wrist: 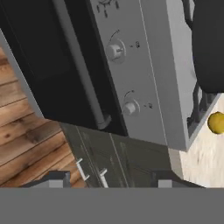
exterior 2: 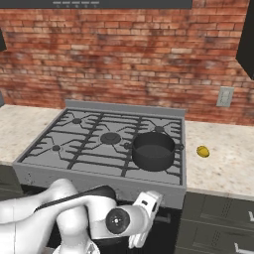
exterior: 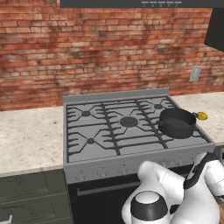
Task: Turn on the burner for the pot on the stove. Wait thirty seconds for the pot to heat up. Then add the lemon to the pot.
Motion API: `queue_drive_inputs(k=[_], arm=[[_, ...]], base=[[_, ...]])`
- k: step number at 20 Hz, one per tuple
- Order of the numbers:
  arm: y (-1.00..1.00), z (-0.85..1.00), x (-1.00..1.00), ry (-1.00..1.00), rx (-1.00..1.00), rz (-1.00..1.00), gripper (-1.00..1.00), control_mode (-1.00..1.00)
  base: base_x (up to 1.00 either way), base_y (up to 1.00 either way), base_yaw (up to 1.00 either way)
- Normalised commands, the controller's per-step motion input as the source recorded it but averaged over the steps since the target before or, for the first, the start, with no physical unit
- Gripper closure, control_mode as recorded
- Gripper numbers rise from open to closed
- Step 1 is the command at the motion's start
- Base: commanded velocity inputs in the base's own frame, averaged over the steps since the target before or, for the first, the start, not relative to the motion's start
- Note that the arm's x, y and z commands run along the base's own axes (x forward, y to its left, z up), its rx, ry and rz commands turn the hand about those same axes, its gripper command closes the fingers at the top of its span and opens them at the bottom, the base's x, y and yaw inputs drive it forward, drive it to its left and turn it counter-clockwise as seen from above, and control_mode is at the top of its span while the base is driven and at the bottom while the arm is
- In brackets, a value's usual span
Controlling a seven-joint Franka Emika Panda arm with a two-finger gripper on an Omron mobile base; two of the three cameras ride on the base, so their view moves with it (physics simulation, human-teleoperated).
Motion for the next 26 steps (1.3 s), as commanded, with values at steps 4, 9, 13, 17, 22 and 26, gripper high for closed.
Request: queue_drive_inputs(k=[4, 9, 13, 17, 22, 26], arm=[[0.00, 1.00, 0.00, 0.02, 0.00, -0.11, -1.00, -1.00], [0.00, 1.00, 0.00, 0.14, 0.00, -0.12, -1.00, -1.00], [-0.10, 1.00, 0.00, 0.28, 0.00, -0.09, -1.00, -1.00], [-0.05, 0.10, 0.00, 0.05, 0.00, 0.00, -1.00, -1.00], [-0.04, 0.00, 0.01, 0.00, 0.00, 0.03, -1.00, -1.00], [-0.32, 0.15, 0.00, 0.00, 0.00, 0.42, -1.00, -1.00]], base=[[0.00, 0.00, 0.00], [0.00, 0.00, 0.00], [0.00, 0.00, 0.00], [0.00, 0.00, 0.00], [0.00, 0.00, 0.00], [0.00, 0.00, 0.00]])
